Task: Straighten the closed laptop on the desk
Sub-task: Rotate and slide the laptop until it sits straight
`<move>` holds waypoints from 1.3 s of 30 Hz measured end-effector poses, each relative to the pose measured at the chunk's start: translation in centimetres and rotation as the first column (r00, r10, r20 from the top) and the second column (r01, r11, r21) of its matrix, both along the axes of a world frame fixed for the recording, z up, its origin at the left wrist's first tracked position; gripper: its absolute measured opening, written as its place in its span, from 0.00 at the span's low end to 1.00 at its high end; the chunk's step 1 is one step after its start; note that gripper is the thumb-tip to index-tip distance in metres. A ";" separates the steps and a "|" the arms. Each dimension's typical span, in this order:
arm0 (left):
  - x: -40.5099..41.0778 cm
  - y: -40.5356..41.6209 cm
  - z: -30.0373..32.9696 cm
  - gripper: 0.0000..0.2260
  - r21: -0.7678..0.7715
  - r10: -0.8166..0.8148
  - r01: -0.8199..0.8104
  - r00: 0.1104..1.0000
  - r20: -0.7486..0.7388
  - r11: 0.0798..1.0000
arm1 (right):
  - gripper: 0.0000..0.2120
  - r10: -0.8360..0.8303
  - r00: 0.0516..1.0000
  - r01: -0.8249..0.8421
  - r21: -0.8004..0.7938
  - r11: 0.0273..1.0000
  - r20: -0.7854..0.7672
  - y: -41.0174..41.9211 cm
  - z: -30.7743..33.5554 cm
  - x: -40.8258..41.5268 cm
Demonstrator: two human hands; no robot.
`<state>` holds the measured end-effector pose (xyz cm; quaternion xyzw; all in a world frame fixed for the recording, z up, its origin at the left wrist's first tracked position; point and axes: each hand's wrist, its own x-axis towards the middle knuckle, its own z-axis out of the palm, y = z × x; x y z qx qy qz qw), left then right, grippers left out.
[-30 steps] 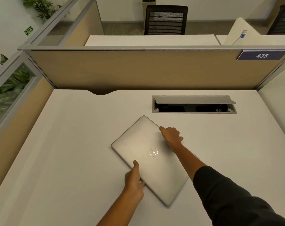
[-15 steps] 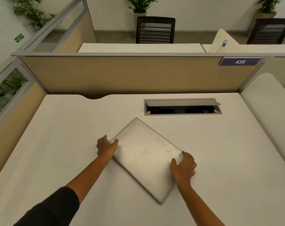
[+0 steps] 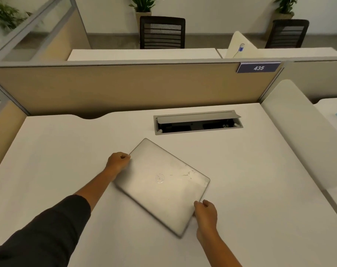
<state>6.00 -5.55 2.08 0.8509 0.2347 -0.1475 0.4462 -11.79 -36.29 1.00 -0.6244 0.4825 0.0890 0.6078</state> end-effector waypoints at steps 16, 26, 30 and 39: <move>2.5 -0.2 -2.5 0.09 -0.174 0.148 -0.154 0.988 -0.046 0.973 | 0.10 -0.069 0.998 0.067 0.119 0.991 0.009 -0.6 -1.4 1.2; 2.0 0.7 -2.6 0.20 -0.250 0.229 -0.244 0.970 -0.086 0.937 | 0.05 -0.037 0.997 0.031 0.090 0.995 0.064 -1.9 -1.8 4.3; 1.3 1.1 -2.8 0.20 -0.299 0.284 -0.301 0.953 -0.100 0.905 | 0.08 0.007 0.998 -0.008 0.013 1.000 0.064 -3.0 -1.9 7.2; -0.9 0.8 -3.0 0.23 -0.405 0.384 -0.401 0.914 -0.127 0.822 | 0.26 0.086 0.991 -0.083 -0.029 0.996 0.102 -4.6 -0.9 12.8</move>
